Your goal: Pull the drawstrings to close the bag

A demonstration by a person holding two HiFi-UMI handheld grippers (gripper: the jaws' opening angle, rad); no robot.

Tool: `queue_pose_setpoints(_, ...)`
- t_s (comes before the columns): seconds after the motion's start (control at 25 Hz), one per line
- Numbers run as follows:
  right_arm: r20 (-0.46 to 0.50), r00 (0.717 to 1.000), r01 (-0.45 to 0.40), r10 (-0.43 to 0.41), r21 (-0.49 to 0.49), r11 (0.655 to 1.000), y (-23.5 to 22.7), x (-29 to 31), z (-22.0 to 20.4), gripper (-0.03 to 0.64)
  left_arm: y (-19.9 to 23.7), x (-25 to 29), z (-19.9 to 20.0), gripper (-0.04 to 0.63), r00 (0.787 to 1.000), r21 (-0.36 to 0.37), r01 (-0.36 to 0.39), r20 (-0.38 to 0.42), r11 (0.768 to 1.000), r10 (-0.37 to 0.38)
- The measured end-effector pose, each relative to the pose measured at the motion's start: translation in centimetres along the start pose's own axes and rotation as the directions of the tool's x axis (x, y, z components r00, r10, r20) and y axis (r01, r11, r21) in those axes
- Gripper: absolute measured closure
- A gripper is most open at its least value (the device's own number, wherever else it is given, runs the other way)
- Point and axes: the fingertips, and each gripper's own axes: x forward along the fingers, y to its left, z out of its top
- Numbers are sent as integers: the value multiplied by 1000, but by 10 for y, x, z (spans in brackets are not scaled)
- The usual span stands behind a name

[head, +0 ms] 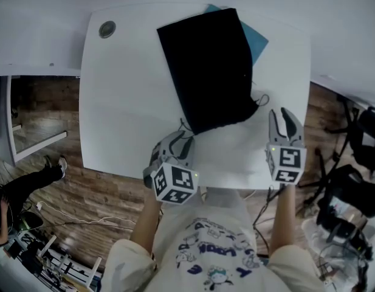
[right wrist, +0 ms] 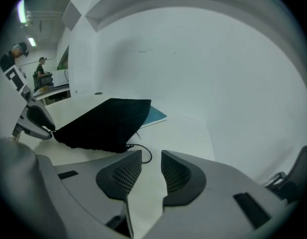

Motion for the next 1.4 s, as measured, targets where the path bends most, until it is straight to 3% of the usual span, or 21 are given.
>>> queue_pose_setpoints(0.08,-20,998,-52,51,-46,998,4,4,-3,508,3,1,0,507,1000,-10,-4,4,1000,4)
queue_pose_setpoints(0.2,-49,992,-120,114,-138,983,9,12,-7,506,9,0,2,591,1000,-47,-5,19,999,6)
queue_pose_setpoints(0.4,-130,965,-257,229,-265,929,28,22,-15,405,21,-3,3,594,999,-100,-21,23,995,23)
queue_pose_setpoints(0.72,-197,914,-403,354,-539,740,58,32,2,391,34,-4,6,594,999,-121,-43,15,992,45)
queue_pose_setpoints(0.88,-246,892,-445,378,-619,648,64,37,1,391,38,-6,7,594,999,-127,-48,8,991,49)
queue_pose_setpoints(0.96,-271,880,-468,389,-628,622,67,39,-1,393,42,-7,8,594,998,-132,-57,9,990,59)
queue_pose_setpoints(1.04,-287,870,-489,400,-603,631,68,40,-10,428,47,-8,8,592,997,-140,-68,11,988,70)
queue_pose_setpoints(1.08,-291,867,-496,404,-579,647,67,42,-17,548,48,-8,7,594,997,-146,-73,13,987,75)
queue_pose_setpoints(1.12,-297,864,-503,407,-553,665,66,42,-24,604,50,-9,7,594,997,-153,-77,14,985,80)
queue_pose_setpoints(1.28,-293,853,-521,432,-417,745,64,35,-30,611,57,-13,5,594,995,-189,-96,13,977,100)
queue_pose_setpoints(1.4,-271,862,-501,429,-321,804,60,28,-22,612,65,-16,2,594,993,-227,-112,8,967,117)
